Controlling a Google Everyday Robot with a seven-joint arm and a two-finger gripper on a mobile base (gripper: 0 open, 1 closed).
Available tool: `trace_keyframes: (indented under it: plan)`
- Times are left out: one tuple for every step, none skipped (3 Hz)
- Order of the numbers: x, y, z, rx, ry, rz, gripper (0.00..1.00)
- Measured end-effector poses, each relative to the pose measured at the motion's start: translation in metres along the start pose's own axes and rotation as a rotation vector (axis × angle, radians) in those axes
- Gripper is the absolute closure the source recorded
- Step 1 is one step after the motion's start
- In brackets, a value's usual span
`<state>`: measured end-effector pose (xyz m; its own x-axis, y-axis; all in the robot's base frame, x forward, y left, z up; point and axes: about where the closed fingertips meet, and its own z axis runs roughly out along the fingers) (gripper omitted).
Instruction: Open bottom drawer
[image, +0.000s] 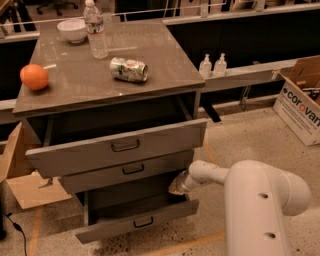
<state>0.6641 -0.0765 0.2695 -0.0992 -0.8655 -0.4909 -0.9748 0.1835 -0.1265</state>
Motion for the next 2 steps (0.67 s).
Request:
trace_keyframes:
  plan:
    - [-0.005, -0.006, 0.023, -0.002, 0.017, -0.039, 1.0]
    - [-0.001, -0.009, 0.045, -0.022, 0.027, -0.076, 1.0]
